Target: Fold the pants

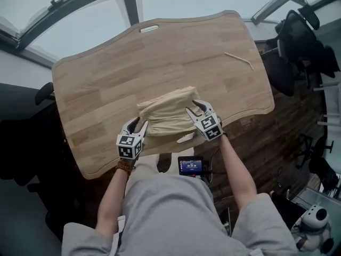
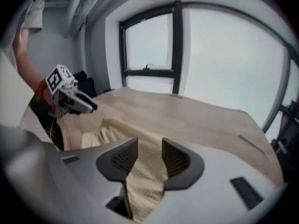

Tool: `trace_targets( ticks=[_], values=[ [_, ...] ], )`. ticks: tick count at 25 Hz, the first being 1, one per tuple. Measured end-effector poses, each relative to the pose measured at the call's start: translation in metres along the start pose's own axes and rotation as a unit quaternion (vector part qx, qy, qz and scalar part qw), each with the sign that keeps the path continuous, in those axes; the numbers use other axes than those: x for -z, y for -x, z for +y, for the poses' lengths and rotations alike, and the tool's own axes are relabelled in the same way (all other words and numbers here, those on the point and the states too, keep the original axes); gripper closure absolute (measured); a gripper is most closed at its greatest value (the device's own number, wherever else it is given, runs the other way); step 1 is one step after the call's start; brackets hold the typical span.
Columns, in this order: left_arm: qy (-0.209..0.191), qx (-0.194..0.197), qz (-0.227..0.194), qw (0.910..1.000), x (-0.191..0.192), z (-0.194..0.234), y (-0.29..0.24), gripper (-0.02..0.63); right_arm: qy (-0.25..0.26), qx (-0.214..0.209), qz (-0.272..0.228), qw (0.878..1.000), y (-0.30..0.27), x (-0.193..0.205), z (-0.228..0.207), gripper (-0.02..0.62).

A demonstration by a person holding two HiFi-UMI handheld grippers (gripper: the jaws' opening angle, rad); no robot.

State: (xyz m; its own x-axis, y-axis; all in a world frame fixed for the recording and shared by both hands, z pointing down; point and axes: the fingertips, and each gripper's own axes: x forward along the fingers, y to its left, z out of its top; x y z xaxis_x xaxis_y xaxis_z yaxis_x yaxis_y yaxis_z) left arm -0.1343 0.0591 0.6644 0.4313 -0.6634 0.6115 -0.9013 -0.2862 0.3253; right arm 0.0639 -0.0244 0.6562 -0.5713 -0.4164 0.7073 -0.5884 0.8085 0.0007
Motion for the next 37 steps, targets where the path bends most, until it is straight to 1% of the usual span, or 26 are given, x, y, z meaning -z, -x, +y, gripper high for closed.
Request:
trace_targets(
  ticks=[1,3,4,5,6,7,9,11,12,14,15,18,22,26,30,33,37],
  values=[
    [-0.007,-0.004,-0.032,0.9995,-0.023,-0.003,0.011,0.448,-0.018,0.013,-0.044,0.999,0.016,-0.026,-0.005,0.438],
    [-0.034,-0.017,-0.102,0.994,-0.073,-0.013,0.033,0.464,-0.037,0.042,-0.13,0.99,0.053,-0.075,-0.015,0.469],
    [-0.054,-0.026,-0.136,0.9889,-0.098,-0.021,0.043,0.477,-0.04,0.058,-0.168,0.983,0.072,-0.096,-0.018,0.493],
    [-0.076,-0.035,-0.167,0.9823,-0.12,-0.03,0.053,0.493,-0.041,0.072,-0.202,0.976,0.09,-0.114,-0.021,0.518],
    [-0.098,-0.046,-0.195,0.9747,-0.14,-0.038,0.061,0.513,-0.039,0.085,-0.231,0.968,0.107,-0.13,-0.022,0.529],
    [-0.117,-0.06,-0.22,0.9665,-0.157,-0.046,0.069,0.539,-0.034,0.097,-0.254,0.962,0.12,-0.145,-0.022,0.543],
    [-0.143,-0.09,-0.257,0.9515,-0.183,-0.062,0.083,0.588,-0.016,0.116,-0.283,0.952,0.14,-0.166,-0.016,0.581],
    [-0.149,-0.12,-0.279,0.9411,-0.193,-0.08,0.095,0.6,0.0,0.116,-0.301,0.947,0.155,-0.179,-0.005,0.592],
    [-0.143,-0.135,-0.287,0.9376,-0.193,-0.09,0.099,0.6,0.006,0.107,-0.312,0.944,0.163,-0.184,0.002,0.592],
    [-0.124,-0.166,-0.296,0.9325,-0.186,-0.11,0.109,0.6,0.02,0.078,-0.334,0.939,0.176,-0.189,0.017,0.592],
    [-0.116,-0.179,-0.297,0.9309,-0.181,-0.119,0.112,0.6,0.027,0.062,-0.338,0.939,0.18,-0.187,0.024,0.592],
    [-0.109,-0.201,-0.288,0.9299,-0.161,-0.143,0.113,0.6,0.039,0.023,-0.326,0.944,0.186,-0.169,0.036,0.592],
    [-0.088,-0.221,-0.271,0.9327,-0.137,-0.162,0.112,0.6,0.049,-0.005,-0.301,0.952,0.191,-0.142,0.035,0.592],
    [-0.083,-0.239,-0.253,0.9337,-0.109,-0.171,0.115,0.6,0.045,-0.019,-0.282,0.958,0.199,-0.118,0.031,0.592],
    [-0.076,-0.255,-0.254,0.93,-0.098,-0.169,0.119,0.6,0.049,-0.022,-0.271,0.961,0.198,-0.108,0.028,0.592],
    [-0.067,-0.259,-0.243,0.9323,-0.088,-0.169,0.121,0.6,0.054,-0.024,-0.263,0.963,0.199,-0.105,0.028,0.592],
    [-0.054,-0.253,-0.243,0.9349,-0.088,-0.17,0.125,0.6,0.054,-0.024,-0.26,0.964,0.197,-0.107,0.028,0.593]
  ],
)
